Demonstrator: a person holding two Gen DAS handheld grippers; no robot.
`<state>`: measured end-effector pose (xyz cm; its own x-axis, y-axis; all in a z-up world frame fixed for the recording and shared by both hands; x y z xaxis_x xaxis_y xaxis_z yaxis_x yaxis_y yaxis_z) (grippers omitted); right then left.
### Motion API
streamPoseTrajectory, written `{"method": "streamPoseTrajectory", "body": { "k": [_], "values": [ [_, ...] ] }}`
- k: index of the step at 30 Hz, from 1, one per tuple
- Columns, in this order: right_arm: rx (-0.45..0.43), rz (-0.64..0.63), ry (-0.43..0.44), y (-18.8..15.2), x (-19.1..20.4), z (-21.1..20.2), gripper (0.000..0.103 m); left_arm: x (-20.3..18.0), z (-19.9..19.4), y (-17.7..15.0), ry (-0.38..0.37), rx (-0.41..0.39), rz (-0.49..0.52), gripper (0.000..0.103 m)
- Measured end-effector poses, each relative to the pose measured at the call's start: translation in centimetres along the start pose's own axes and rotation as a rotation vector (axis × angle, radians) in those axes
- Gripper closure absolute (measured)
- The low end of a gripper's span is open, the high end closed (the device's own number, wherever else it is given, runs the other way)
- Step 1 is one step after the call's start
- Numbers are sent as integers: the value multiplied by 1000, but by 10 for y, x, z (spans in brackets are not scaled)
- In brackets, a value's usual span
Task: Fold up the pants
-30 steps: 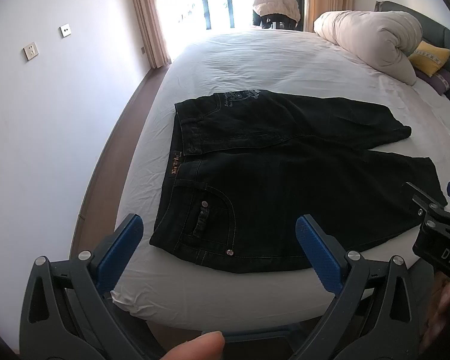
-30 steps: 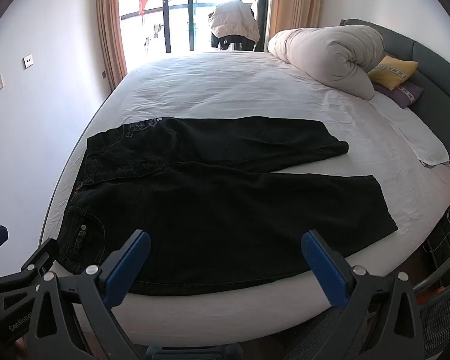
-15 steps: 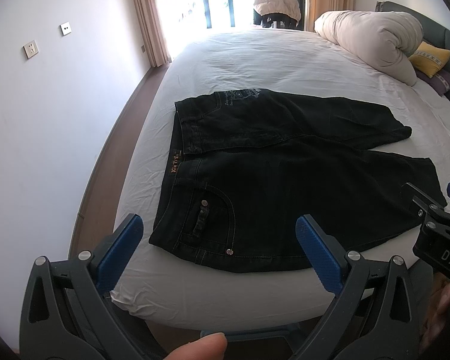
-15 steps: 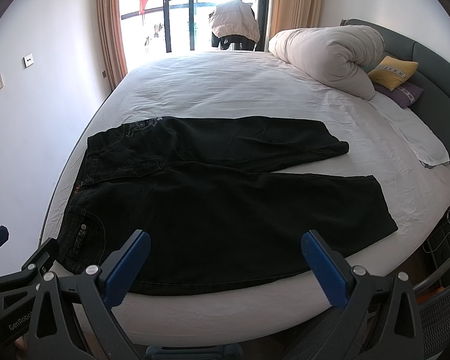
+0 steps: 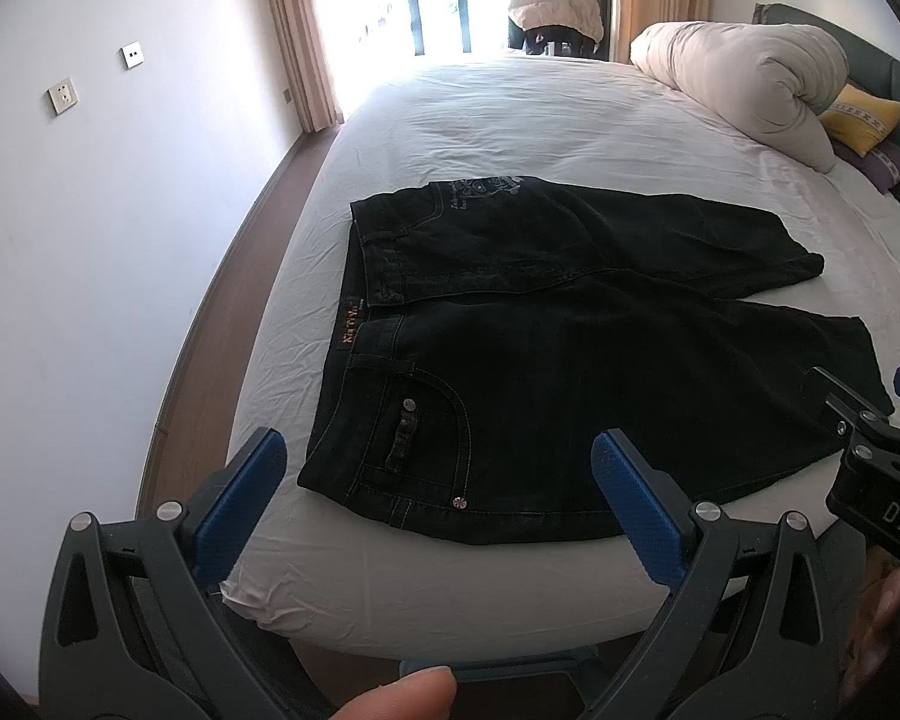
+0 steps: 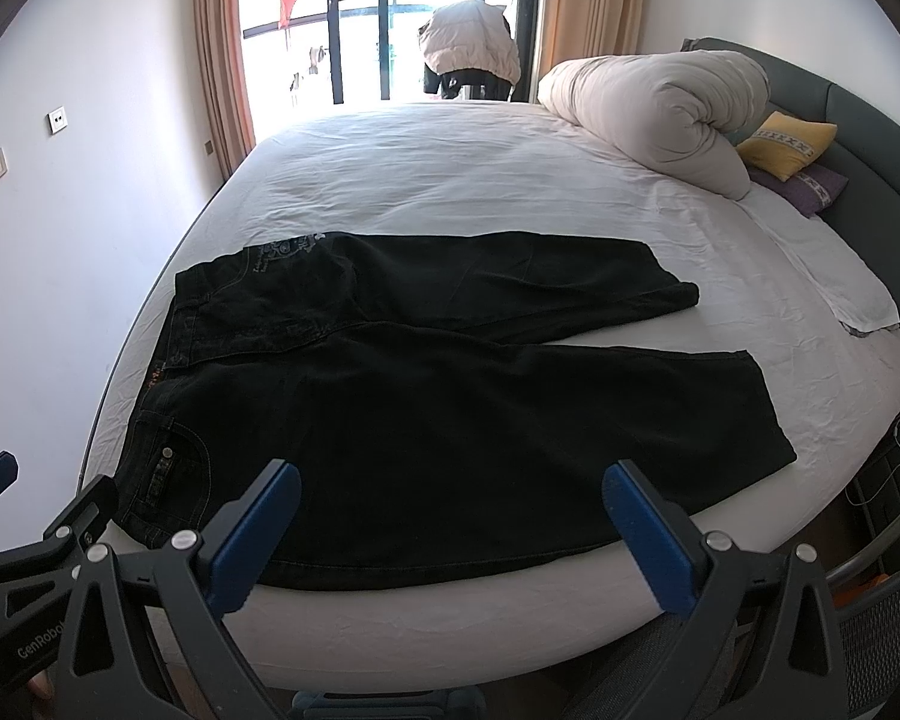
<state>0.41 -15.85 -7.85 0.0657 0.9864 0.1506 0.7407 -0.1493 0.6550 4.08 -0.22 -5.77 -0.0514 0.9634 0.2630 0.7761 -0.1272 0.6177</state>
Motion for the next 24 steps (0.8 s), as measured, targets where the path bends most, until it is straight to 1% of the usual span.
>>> {"method": "streamPoseTrajectory", "body": {
  "k": [24],
  "values": [
    [1,0,0,0,1,0,0,0,3,-1,-3,7,-5,0]
  ]
}}
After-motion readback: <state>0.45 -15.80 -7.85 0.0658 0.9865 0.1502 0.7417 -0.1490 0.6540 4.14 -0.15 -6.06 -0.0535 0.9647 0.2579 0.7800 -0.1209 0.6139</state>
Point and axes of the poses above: each gripper's, at about its wrist camera, not at the fingertips, and z roughly the way its jaws point, x to its left, y to its top, the point moved 7 cm from there along z, roughly the way its jaws point, and after that the axes turned 13 degrees about y, right-handed, at the moved point
